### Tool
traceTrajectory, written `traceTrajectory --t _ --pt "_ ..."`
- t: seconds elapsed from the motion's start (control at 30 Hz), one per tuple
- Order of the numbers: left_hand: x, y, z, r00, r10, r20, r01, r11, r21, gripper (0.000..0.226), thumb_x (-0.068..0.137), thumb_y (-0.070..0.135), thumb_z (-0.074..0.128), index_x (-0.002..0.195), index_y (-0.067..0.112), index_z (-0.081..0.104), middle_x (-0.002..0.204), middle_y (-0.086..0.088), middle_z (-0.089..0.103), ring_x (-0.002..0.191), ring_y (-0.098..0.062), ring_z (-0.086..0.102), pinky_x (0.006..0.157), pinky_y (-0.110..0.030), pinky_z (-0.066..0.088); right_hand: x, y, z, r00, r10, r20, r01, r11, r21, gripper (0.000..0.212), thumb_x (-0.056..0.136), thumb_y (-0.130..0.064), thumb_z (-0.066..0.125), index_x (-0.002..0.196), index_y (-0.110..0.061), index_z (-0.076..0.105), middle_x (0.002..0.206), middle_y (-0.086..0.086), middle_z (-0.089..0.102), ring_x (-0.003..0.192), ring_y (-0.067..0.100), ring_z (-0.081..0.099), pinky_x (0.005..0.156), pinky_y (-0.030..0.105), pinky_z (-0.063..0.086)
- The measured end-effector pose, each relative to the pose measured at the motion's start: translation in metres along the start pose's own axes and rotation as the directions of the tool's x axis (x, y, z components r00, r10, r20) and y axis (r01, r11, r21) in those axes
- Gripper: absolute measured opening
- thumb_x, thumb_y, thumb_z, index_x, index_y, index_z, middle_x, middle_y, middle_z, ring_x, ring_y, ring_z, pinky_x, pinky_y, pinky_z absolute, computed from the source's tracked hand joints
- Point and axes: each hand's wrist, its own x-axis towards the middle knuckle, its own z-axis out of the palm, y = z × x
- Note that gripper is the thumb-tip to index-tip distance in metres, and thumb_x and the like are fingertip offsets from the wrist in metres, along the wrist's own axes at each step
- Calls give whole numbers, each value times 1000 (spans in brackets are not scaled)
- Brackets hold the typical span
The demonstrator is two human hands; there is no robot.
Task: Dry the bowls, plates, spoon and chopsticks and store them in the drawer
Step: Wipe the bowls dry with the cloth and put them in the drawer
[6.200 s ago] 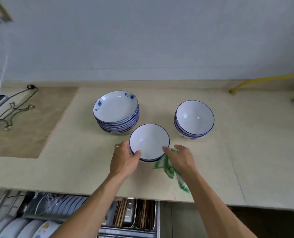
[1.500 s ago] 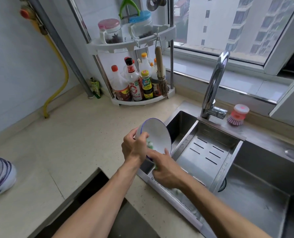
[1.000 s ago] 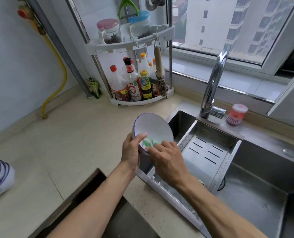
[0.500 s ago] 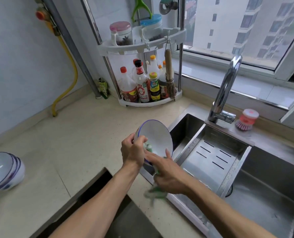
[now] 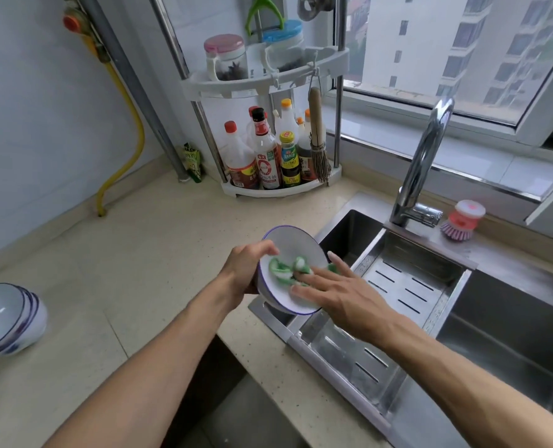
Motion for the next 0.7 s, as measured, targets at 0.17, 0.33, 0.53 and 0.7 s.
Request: traceTrajectory --t 0.17,0.33,0.53,0.7 --pt "6 -19 12 996 87 28 -73 939 -337 51 74 39 71 117 13 65 107 -14 72 83 -20 72 64 -28 54 12 -8 -3 969 7 -246 -30 995 -92 24 84 -8 66 104 -21 68 81 1 63 71 25 53 74 39 52" --pt "4 -28 43 915 239 -324 -335 899 -283 59 71 26 56 130 22 56 123 -4 62 106 -22 63 80 -34 54 28 -47 -2 927 254 -276 -160 933 322 28 86 -23 50 98 -20 75 84 -1 73 74 22 60 72 40 56" --pt "12 -13 1 988 152 40 -155 983 101 30 59 28 58 80 9 67 74 -9 60 66 -25 55 51 -23 37 5 15 -1 994 -72 79 84 985 -152 78 74 -4 63 148 -24 44 154 -1 42 146 24 29 117 57 6" --pt "18 -7 -13 929 -147 341 70 971 227 48 56 28 57 99 8 67 88 -16 63 79 -31 58 61 -31 43 26 33 -22 960 -256 115 281 883 -377 91 65 -19 79 147 -22 40 153 -3 31 145 20 21 115 48 20"
